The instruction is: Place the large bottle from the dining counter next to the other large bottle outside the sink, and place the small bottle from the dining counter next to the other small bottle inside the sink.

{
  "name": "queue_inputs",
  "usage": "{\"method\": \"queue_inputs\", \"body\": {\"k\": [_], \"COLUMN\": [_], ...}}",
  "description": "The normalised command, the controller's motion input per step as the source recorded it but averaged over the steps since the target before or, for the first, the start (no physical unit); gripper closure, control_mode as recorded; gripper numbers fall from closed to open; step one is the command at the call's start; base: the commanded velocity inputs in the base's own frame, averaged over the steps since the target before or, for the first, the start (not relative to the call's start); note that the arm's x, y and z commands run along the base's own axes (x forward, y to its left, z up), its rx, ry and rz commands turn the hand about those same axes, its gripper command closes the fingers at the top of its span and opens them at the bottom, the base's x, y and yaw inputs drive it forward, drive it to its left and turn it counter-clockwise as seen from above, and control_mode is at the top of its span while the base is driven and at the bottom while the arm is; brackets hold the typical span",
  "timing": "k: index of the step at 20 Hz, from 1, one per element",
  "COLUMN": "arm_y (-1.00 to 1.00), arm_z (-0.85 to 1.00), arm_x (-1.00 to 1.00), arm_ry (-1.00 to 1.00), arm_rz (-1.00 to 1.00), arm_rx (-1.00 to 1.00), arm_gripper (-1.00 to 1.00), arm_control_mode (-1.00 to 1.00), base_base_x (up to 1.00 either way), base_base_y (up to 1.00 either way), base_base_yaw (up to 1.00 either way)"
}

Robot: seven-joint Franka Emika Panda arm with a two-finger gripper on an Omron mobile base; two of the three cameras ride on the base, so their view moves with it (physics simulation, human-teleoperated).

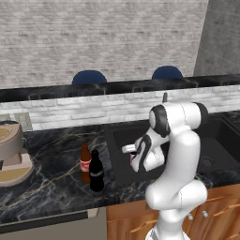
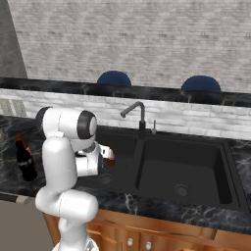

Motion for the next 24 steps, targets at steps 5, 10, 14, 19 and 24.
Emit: {"method": "queue_inputs", "body": {"k": [5,10,14,19,24], "arm_y": [-0.01,-0.06,-0.12,-0.13,-0.03], "arm_z": [0.51,0.53,0.62,0.70,0.77], "arm_x": [-0.19,-0.23,-0.31,-0.39,-0.35], "arm_ry": [0.00,0.00,0.01,0.01,0.01], "arm_rz": [-0.02,-0.03,-0.03,-0.03,-0.03], "arm_rx": [0.00,0.00,0.00,0.00,0.00], "arm_gripper": [-1.00,-1.00,-1.00,-1.00,-1.00], "arm_control_mode": [-1.00,-1.00,-1.00,-1.00,-1.00], "base_base_x": [0.00,0.00,0.00,0.00,0.00], "base_base_y": [0.00,0.00,0.00,0.00,0.00], "base_base_yaw": [0.00,0.00,0.00,0.00,0.00]}}
